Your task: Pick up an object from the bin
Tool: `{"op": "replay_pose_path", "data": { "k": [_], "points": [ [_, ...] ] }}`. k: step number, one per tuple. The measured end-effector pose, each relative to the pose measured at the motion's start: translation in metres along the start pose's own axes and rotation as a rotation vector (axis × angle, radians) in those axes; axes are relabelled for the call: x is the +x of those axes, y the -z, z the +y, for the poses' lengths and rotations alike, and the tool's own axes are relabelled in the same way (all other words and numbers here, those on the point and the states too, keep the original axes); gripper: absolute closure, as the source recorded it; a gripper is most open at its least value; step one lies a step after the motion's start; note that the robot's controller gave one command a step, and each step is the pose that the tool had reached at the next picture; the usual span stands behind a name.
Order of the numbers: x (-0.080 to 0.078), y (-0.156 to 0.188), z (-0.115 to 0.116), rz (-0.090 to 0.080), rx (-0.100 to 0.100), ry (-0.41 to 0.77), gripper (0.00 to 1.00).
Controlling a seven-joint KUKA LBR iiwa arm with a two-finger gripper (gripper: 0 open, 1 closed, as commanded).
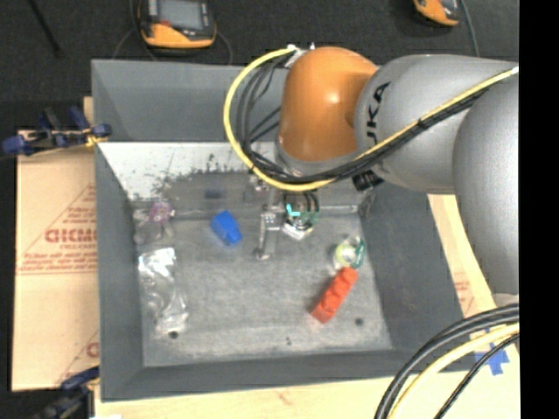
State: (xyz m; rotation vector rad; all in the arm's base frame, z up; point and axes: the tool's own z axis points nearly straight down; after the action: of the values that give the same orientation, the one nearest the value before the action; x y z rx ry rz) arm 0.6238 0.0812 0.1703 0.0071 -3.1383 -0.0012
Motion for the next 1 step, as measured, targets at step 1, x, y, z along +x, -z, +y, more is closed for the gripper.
{"op": "replay_pose_path", "data": {
  "k": [1],
  "points": [
    [-0.0218, -0.0919, 0.0103, -0.001, 0.0, -0.147, 0.0]
  ]
}}
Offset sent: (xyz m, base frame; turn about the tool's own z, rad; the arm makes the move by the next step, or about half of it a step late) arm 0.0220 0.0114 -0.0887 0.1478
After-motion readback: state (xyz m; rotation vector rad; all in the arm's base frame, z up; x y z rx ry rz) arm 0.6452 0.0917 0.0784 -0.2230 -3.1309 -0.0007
